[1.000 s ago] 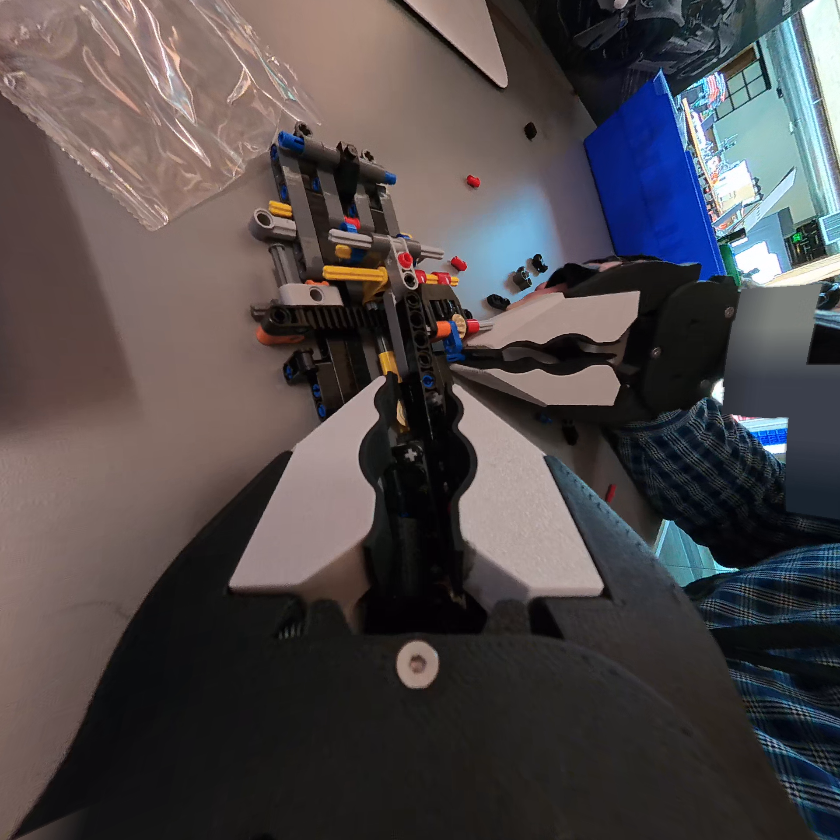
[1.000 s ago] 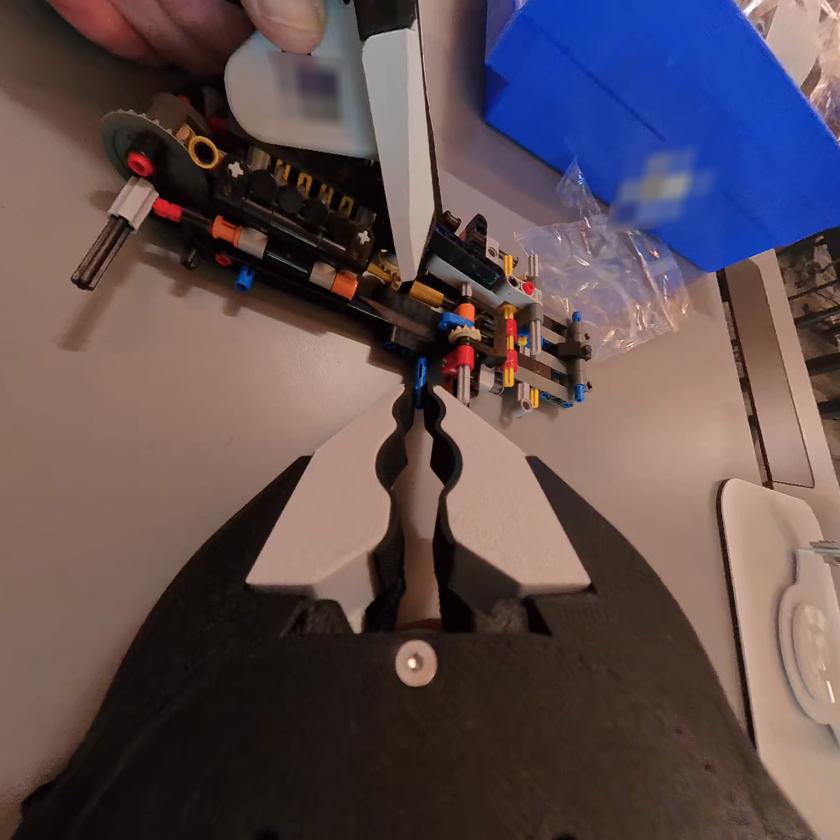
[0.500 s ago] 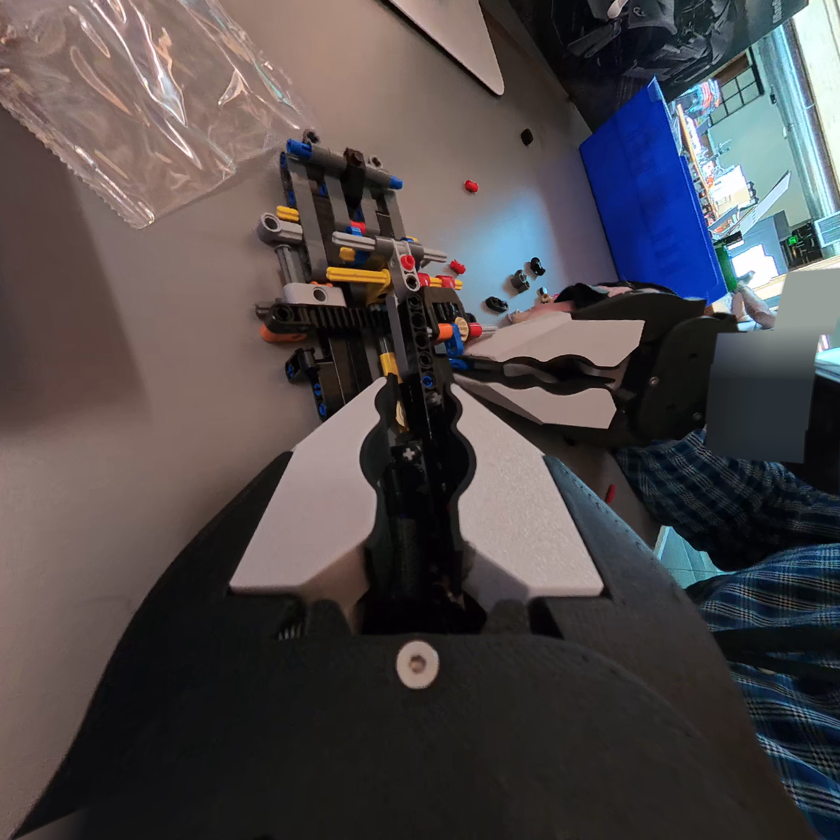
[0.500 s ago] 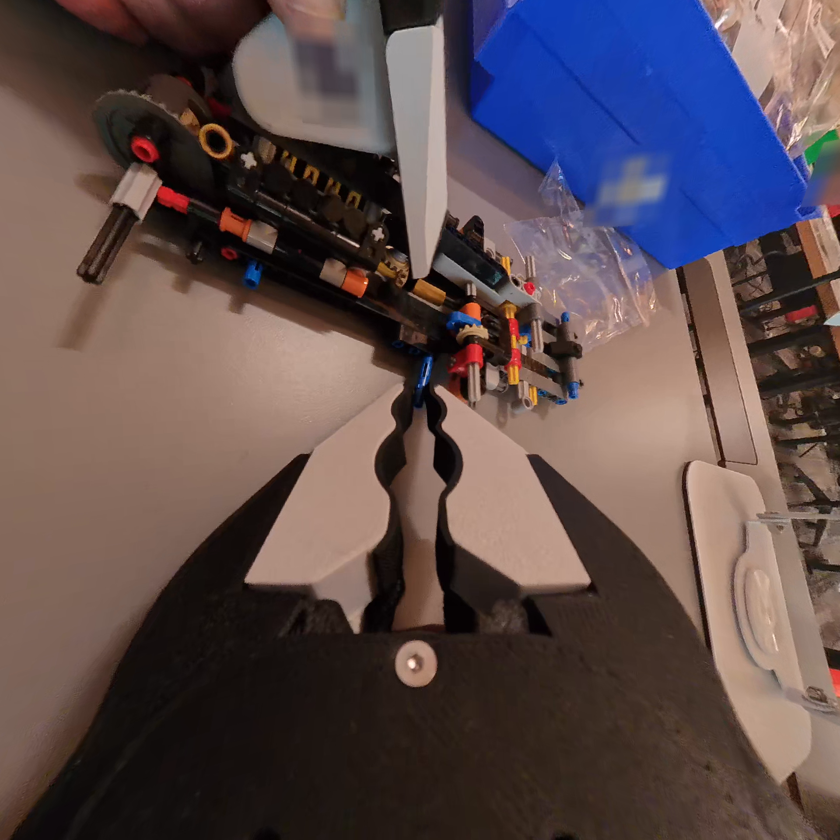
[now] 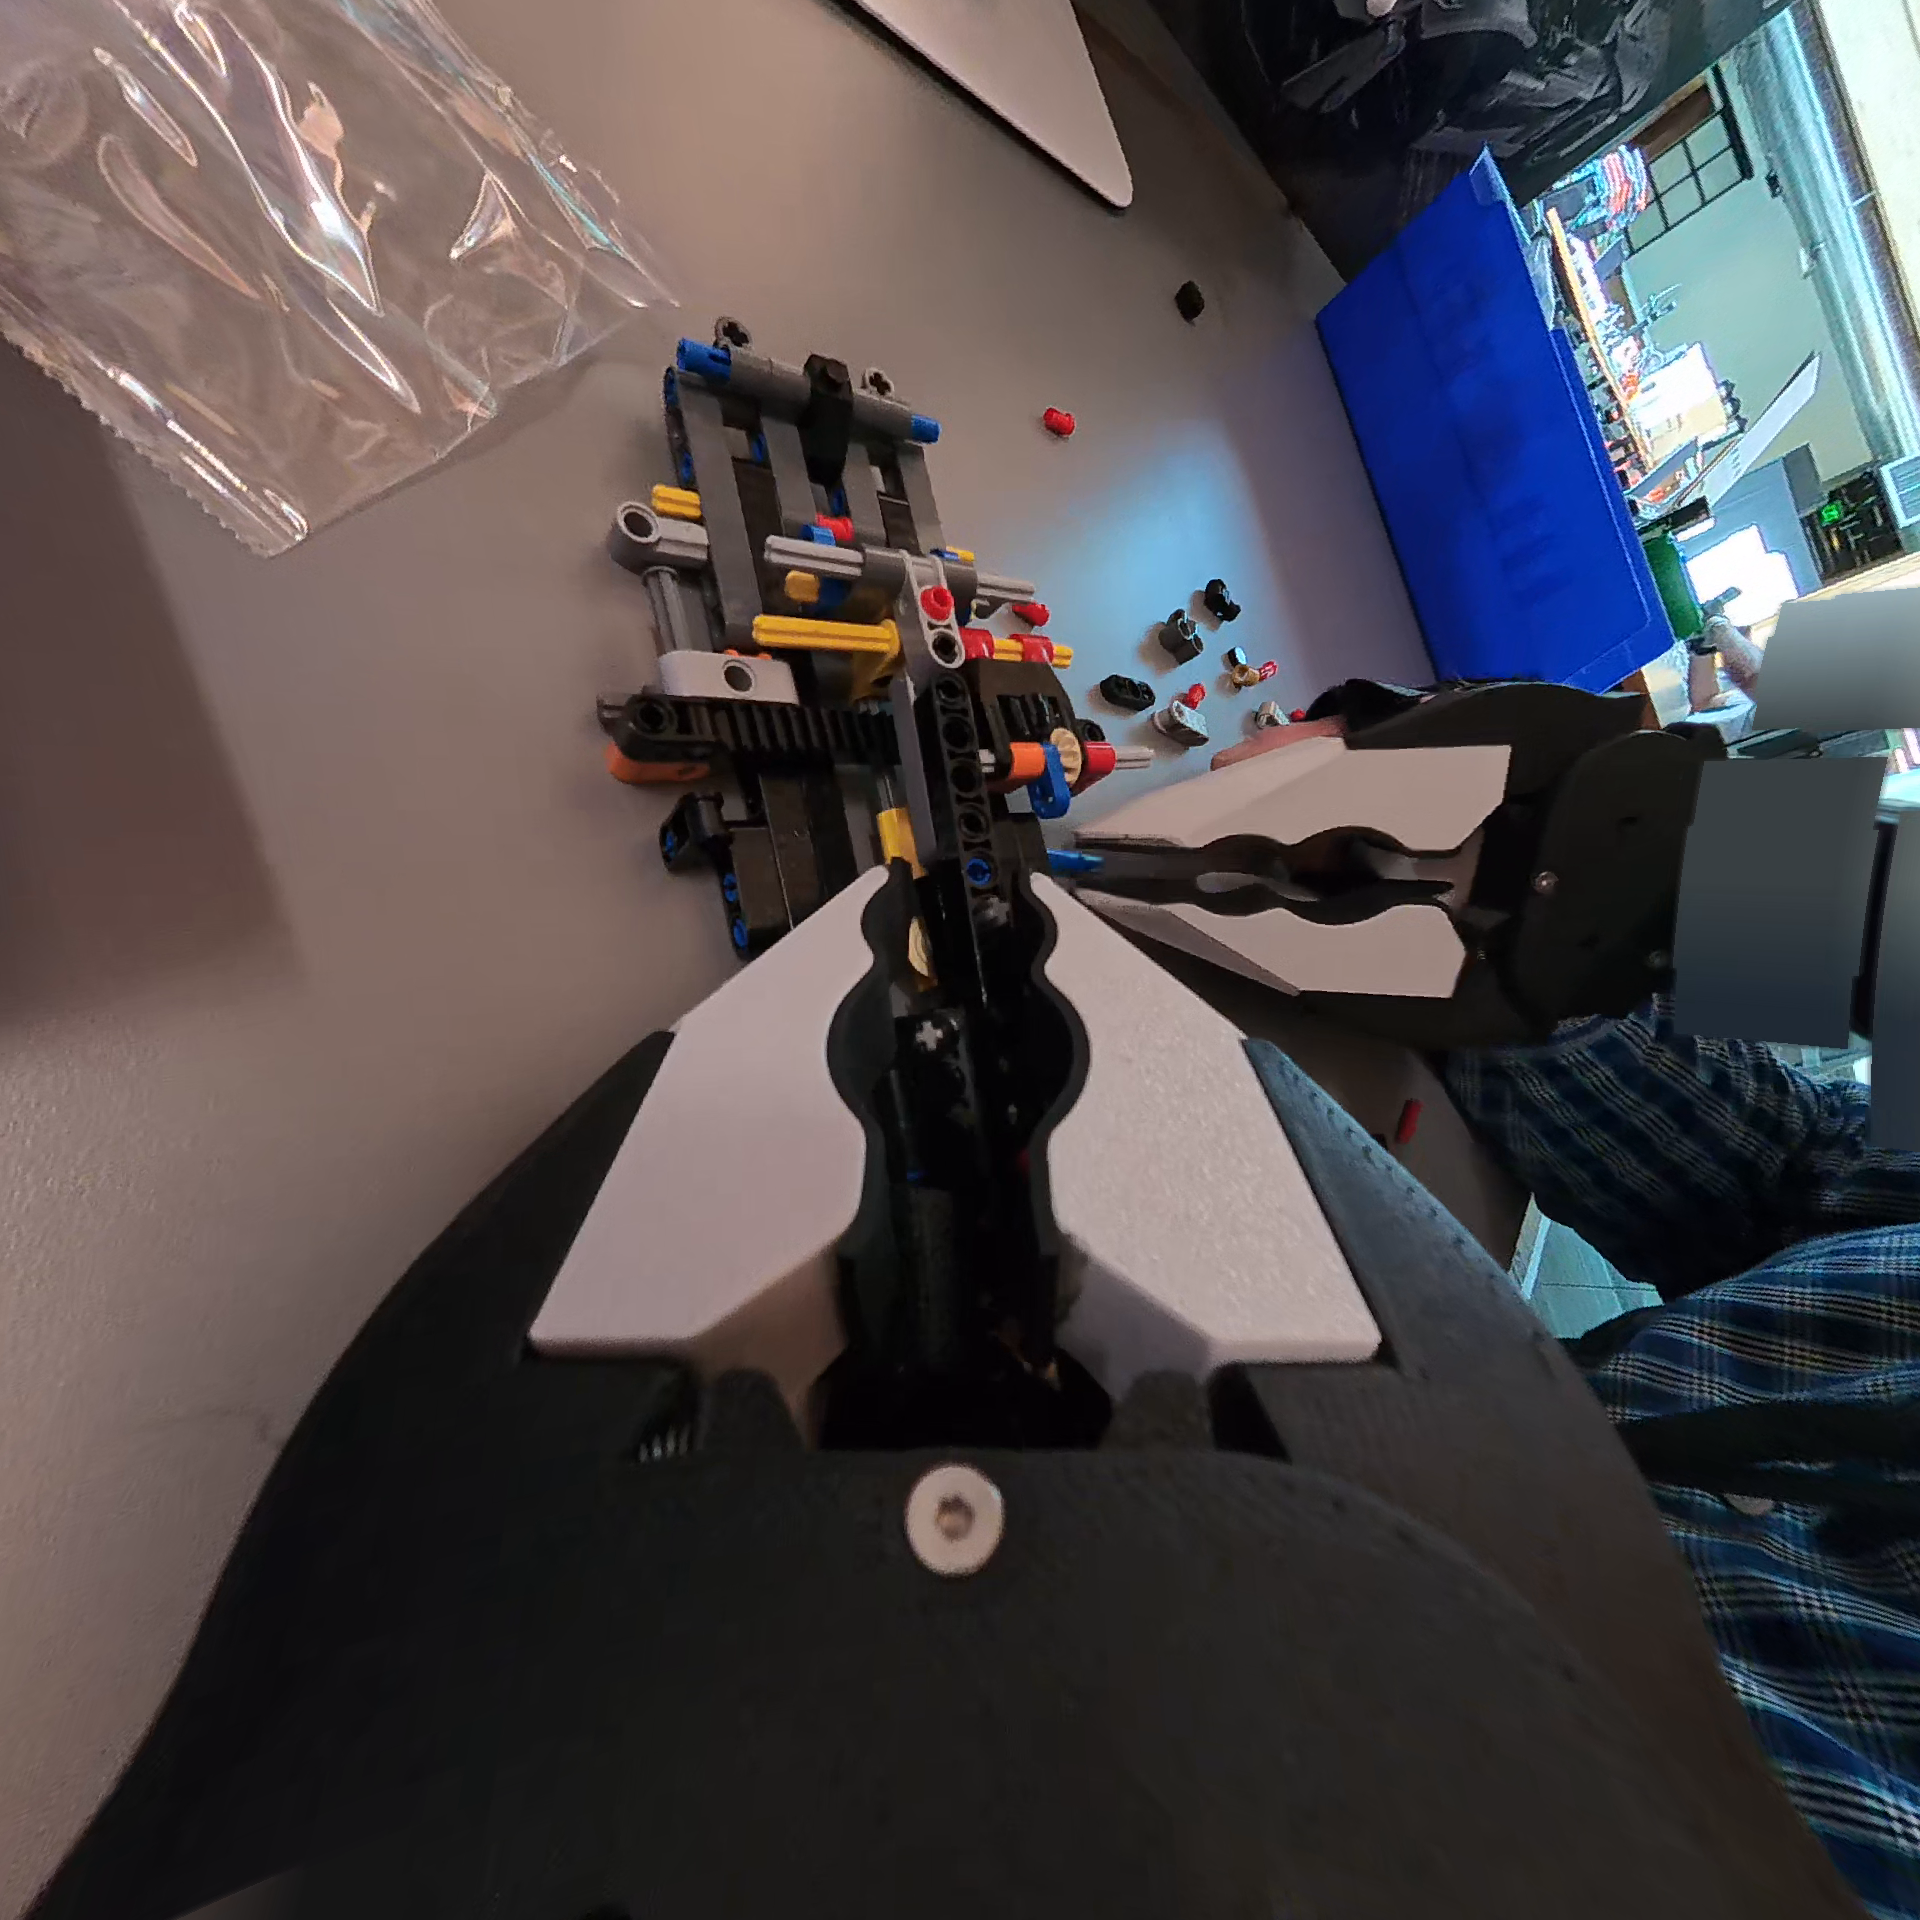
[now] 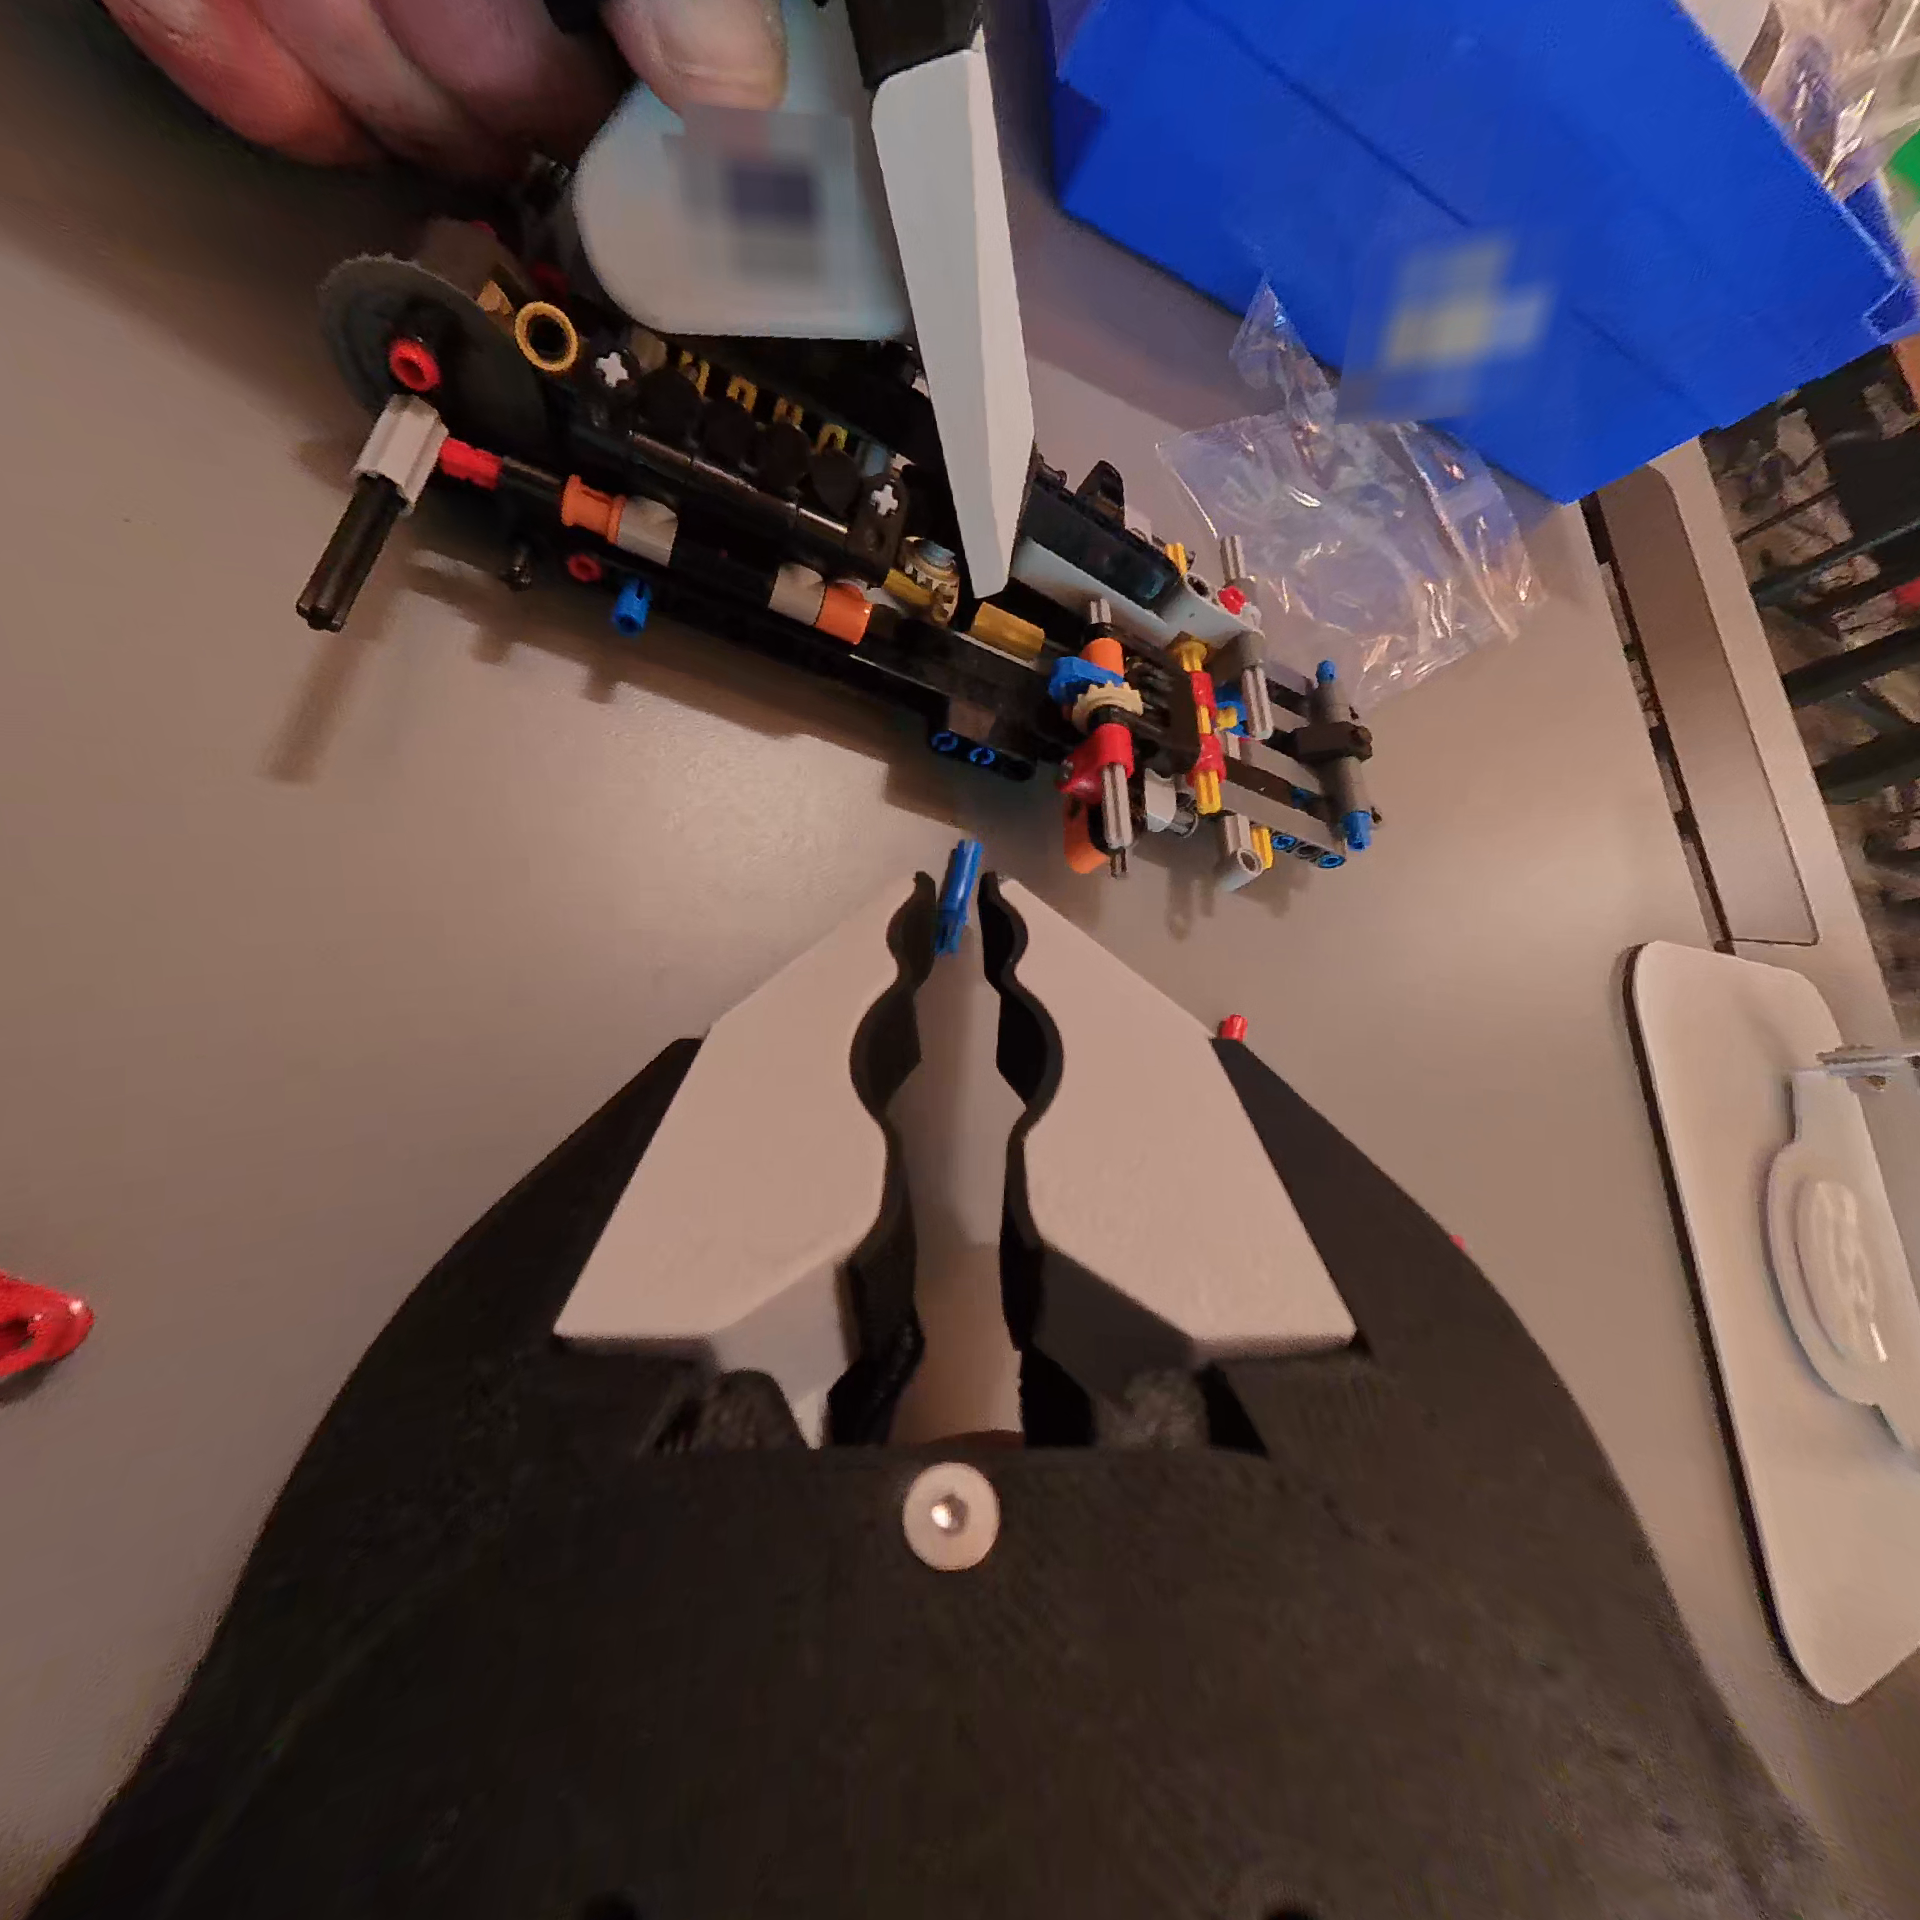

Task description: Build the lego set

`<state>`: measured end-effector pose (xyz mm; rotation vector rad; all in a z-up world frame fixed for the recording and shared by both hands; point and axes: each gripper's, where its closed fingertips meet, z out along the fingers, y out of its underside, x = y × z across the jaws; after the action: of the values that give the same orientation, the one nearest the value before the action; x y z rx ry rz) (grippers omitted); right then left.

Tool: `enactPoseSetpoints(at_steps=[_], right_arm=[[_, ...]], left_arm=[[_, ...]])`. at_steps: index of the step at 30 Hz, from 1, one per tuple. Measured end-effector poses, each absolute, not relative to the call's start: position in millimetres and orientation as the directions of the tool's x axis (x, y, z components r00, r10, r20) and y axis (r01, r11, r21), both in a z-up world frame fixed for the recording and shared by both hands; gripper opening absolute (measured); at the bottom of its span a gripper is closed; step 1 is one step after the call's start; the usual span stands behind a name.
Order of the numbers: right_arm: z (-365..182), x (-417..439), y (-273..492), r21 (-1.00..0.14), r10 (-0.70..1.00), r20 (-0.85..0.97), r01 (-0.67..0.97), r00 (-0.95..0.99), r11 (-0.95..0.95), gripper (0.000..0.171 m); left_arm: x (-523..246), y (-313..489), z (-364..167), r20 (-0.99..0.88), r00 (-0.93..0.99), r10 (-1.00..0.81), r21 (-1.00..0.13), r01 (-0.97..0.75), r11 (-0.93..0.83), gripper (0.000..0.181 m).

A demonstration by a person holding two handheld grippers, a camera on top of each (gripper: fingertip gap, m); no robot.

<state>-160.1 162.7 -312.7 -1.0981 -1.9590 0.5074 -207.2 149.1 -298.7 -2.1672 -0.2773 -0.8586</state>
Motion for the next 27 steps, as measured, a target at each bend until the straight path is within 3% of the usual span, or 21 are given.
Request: enactPoseSetpoints(at_steps=[12, 16, 27], right_arm=[[-313, -156, 174, -0.716, 0.928, 0.285, 0.591, -0.239, 0.372, 0.012], [-317, -153, 175, -0.712, 0.943, 0.228, 0.619, -0.242, 0.331, 0.002], [-310, -159, 167, -0.764, 0.97, 0.116, 0.605, -0.215, 0.225, 0.001]], left_arm=[[-207, 150, -299, 0.637, 0.767, -0.081, -0.6, 0.428, -0.676, 0.018], [-206, 150, -299, 0.634, 0.769, -0.082, -0.602, 0.425, -0.676, 0.018], [-206, 151, -299, 0.647, 0.758, -0.083, -0.591, 0.43, -0.682, 0.018]])
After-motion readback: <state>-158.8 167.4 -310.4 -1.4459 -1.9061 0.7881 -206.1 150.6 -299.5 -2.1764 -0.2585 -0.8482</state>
